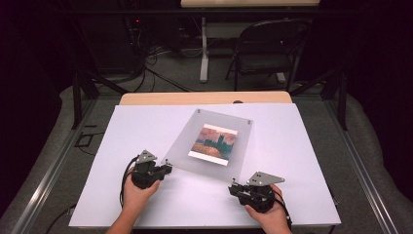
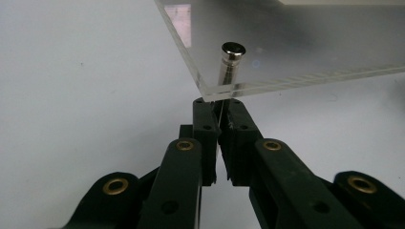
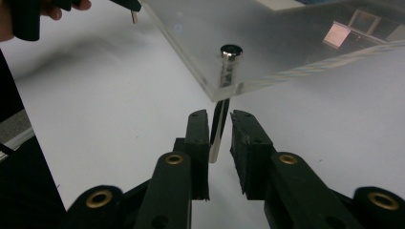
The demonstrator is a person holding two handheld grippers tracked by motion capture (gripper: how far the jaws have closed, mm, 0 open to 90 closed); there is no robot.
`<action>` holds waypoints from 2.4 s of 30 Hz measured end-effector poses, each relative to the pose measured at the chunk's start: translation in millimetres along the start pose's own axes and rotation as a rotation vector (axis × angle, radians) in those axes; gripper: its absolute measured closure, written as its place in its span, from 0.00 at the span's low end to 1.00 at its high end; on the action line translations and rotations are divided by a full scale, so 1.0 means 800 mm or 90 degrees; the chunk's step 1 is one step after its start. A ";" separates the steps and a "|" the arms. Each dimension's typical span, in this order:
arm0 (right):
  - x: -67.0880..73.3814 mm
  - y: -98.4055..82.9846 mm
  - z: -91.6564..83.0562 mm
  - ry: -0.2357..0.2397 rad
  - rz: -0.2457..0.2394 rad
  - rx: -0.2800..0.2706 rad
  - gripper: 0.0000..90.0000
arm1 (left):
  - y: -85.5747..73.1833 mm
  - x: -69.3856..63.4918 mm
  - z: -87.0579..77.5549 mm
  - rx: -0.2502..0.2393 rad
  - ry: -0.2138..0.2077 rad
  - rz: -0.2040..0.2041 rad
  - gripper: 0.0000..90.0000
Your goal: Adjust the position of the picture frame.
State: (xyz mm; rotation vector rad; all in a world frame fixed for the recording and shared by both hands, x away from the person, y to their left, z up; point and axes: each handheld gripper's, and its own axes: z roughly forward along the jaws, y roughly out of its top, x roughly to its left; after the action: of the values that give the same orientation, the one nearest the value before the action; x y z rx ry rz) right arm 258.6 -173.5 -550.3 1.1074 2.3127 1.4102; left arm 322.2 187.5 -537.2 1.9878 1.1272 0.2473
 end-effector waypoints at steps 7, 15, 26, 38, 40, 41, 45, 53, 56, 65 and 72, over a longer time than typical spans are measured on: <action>-0.004 0.002 -0.009 -0.007 0.001 -0.003 0.95 | -0.004 -0.011 -0.007 -0.005 -0.014 0.011 0.95; -0.011 0.004 -0.014 -0.014 0.005 0.001 0.95 | -0.013 -0.020 -0.017 0.000 -0.034 0.019 0.95; -0.037 0.006 -0.024 -0.050 0.041 -0.005 0.95 | -0.019 -0.045 -0.016 0.008 -0.072 0.031 0.95; -0.055 0.043 -0.009 -0.056 0.060 -0.010 0.95 | 0.009 -0.024 -0.006 -0.026 -0.052 -0.012 0.95; -0.060 0.047 -0.005 -0.056 0.067 -0.008 0.95 | 0.014 -0.021 -0.003 -0.025 -0.049 -0.015 0.95; -0.062 0.049 -0.003 -0.058 0.069 -0.008 0.95 | 0.017 -0.019 -0.001 -0.025 -0.047 -0.015 0.95; -0.070 0.058 0.004 -0.065 0.073 -0.008 0.95 | 0.027 -0.012 0.006 -0.024 -0.044 -0.024 0.95; -0.085 0.059 0.016 -0.073 0.093 -0.023 0.95 | 0.033 -0.005 0.020 -0.022 -0.036 -0.025 0.95; -0.085 0.051 0.023 -0.075 0.091 -0.011 0.95 | 0.028 -0.004 0.027 -0.016 -0.026 -0.025 0.95; -0.082 0.042 0.036 -0.085 0.078 0.003 0.95 | 0.018 0.003 0.040 -0.003 -0.013 -0.021 0.95; -0.090 0.040 0.037 -0.096 0.088 0.005 0.94 | 0.019 0.000 0.046 0.002 -0.016 -0.017 0.95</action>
State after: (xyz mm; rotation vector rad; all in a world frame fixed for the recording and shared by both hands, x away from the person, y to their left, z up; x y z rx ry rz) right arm 339.7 -195.4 -553.0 1.3498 2.1755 1.3146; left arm 350.9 162.8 -549.8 1.9723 1.1382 0.2060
